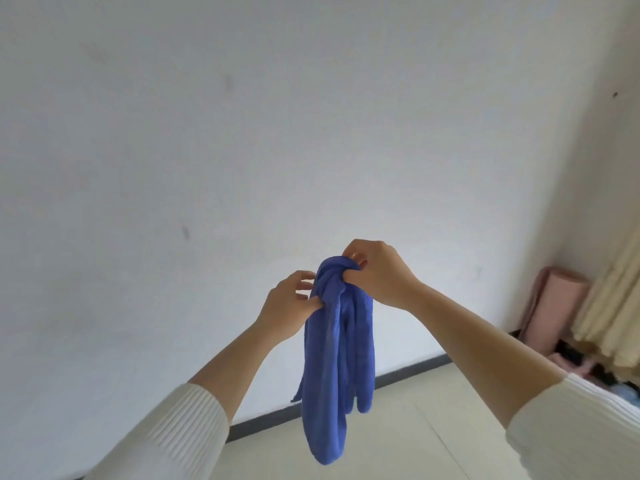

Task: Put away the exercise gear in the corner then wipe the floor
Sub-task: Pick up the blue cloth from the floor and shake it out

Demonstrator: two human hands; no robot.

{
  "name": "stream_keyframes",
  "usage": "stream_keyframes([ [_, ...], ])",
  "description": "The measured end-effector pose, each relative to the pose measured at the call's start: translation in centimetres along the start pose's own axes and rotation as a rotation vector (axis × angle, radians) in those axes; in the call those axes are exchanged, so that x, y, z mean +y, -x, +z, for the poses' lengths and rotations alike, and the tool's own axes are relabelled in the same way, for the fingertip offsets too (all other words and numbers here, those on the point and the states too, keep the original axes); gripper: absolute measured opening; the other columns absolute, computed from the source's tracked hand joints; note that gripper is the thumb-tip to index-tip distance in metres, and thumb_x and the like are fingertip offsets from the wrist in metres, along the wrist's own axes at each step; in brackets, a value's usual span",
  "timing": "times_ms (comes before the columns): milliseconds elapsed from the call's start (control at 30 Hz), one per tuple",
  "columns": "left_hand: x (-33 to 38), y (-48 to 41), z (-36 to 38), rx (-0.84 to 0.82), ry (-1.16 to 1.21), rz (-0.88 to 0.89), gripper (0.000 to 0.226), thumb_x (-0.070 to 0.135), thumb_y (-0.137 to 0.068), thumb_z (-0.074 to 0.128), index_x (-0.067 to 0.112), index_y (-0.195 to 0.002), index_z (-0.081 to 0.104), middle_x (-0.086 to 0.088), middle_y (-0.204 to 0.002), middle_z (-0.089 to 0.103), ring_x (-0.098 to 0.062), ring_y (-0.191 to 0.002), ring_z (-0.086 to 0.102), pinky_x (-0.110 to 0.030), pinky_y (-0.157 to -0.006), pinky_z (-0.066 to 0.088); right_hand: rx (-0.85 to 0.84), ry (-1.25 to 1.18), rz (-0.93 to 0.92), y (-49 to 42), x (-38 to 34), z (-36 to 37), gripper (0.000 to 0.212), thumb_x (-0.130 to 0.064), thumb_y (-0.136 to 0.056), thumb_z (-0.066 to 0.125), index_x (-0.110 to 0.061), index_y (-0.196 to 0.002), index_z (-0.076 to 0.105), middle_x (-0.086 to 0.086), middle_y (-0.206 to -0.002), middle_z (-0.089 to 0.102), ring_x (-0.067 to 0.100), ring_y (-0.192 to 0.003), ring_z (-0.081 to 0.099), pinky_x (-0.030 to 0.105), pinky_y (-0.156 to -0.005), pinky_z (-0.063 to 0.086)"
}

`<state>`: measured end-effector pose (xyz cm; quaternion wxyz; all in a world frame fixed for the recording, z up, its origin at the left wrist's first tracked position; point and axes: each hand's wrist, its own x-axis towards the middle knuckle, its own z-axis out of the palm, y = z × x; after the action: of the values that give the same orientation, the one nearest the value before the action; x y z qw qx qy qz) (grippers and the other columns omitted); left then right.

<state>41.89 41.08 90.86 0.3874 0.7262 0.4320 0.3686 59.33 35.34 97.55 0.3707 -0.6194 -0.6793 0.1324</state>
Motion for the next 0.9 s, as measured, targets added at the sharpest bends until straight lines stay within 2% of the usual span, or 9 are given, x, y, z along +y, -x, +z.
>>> stream_keyframes([
  [100, 2.9, -4.5, 6.3, -0.097, -0.062, 0.094, 0.02, 0.027, -0.085, 0.063, 0.027, -0.105, 0.064, 0.016, -0.101, 0.068, -0.004, -0.089, 0.065, -0.019, -0.072, 0.048, 0.099, 0.056, 0.052, 0.0, 4.9, -5.1, 0.015, -0.013, -0.079, 0.059, -0.023, -0.089, 0.062, -0.008, -0.079, 0.064, 0.011, -0.07, 0.058, 0.023, -0.057, 0.046],
  [233, 5.9, -10.2, 14.5, -0.181, -0.125, 0.176, 0.013, 0.029, -0.085, 0.062, 0.02, -0.095, 0.065, 0.009, -0.092, 0.068, -0.012, -0.085, 0.063, -0.025, -0.071, 0.05, 0.238, 0.129, 0.154, 0.2, 12.3, -10.8, 0.015, -0.016, -0.082, 0.055, -0.024, -0.092, 0.06, -0.007, -0.083, 0.064, 0.013, -0.075, 0.06, 0.028, -0.061, 0.05],
  [367, 8.6, -15.9, 22.4, -0.275, -0.049, 0.237, 0.008, 0.027, -0.086, 0.065, 0.019, -0.087, 0.066, 0.008, -0.087, 0.069, -0.012, -0.083, 0.064, -0.025, -0.071, 0.05, 0.374, 0.216, 0.259, -0.2, 20.0, -16.1, 0.012, -0.021, -0.08, 0.053, -0.025, -0.09, 0.059, -0.007, -0.082, 0.065, 0.017, -0.075, 0.061, 0.037, -0.064, 0.054],
  [467, 10.5, -20.8, 28.5, -0.361, 0.067, 0.232, 0.013, 0.03, -0.082, 0.07, 0.017, -0.084, 0.066, 0.003, -0.084, 0.07, -0.018, -0.08, 0.064, -0.033, -0.071, 0.052, 0.42, 0.334, 0.313, -1.2, 25.2, -20.5, 0.011, -0.02, -0.081, 0.053, -0.021, -0.09, 0.059, -0.005, -0.083, 0.064, 0.019, -0.074, 0.059, 0.033, -0.063, 0.05],
  [567, 13.0, -26.3, 34.6, -0.436, 0.177, 0.242, 0.028, 0.04, -0.07, 0.07, 0.016, -0.084, 0.066, -0.001, -0.083, 0.071, -0.023, -0.082, 0.067, -0.041, -0.075, 0.055, 0.458, 0.434, 0.353, -3.2, 30.3, -25.3, 0.006, -0.021, -0.081, 0.054, -0.021, -0.085, 0.058, -0.007, -0.084, 0.058, 0.018, -0.075, 0.056, 0.033, -0.063, 0.048],
  [633, 15.0, -30.2, 38.7, -0.497, 0.239, 0.244, 0.03, 0.037, -0.074, 0.074, 0.013, -0.088, 0.063, -0.007, -0.084, 0.071, -0.026, -0.082, 0.067, -0.042, -0.075, 0.055, 0.494, 0.466, 0.394, -4.5, 33.8, -28.7, 0.002, -0.021, -0.08, 0.055, -0.023, -0.08, 0.056, -0.009, -0.081, 0.054, 0.016, -0.074, 0.054, 0.031, -0.06, 0.045],
  [733, 18.0, -35.2, 44.4, -0.574, 0.293, 0.243, 0.024, 0.027, -0.084, 0.072, 0.01, -0.095, 0.059, -0.01, -0.084, 0.069, -0.025, -0.078, 0.065, -0.034, -0.067, 0.053, 0.54, 0.495, 0.46, -6.0, 38.5, -33.3, 0.006, -0.018, -0.079, 0.056, -0.023, -0.082, 0.058, -0.007, -0.083, 0.055, 0.015, -0.073, 0.053, 0.025, -0.056, 0.038],
  [800, 19.9, -37.9, 47.8, -0.63, 0.3, 0.258, 0.023, 0.025, -0.085, 0.07, 0.01, -0.098, 0.059, -0.009, -0.085, 0.069, -0.022, -0.079, 0.065, -0.029, -0.067, 0.052, 0.583, 0.501, 0.492, -7.0, 41.3, -36.0, 0.009, -0.016, -0.078, 0.056, -0.021, -0.084, 0.061, -0.005, -0.084, 0.057, 0.015, -0.074, 0.052, 0.025, -0.055, 0.039],
  [900, 22.3, -41.3, 52.4, -0.717, 0.28, 0.299, 0.022, 0.021, -0.085, 0.071, 0.011, -0.102, 0.061, -0.006, -0.086, 0.069, -0.02, -0.08, 0.066, -0.028, -0.069, 0.054, 0.622, 0.5, 0.54, -8.3, 46.1, -39.6, 0.007, -0.013, -0.078, 0.052, -0.02, -0.078, 0.055, -0.003, -0.079, 0.056, 0.016, -0.07, 0.051, 0.027, -0.054, 0.039],
])
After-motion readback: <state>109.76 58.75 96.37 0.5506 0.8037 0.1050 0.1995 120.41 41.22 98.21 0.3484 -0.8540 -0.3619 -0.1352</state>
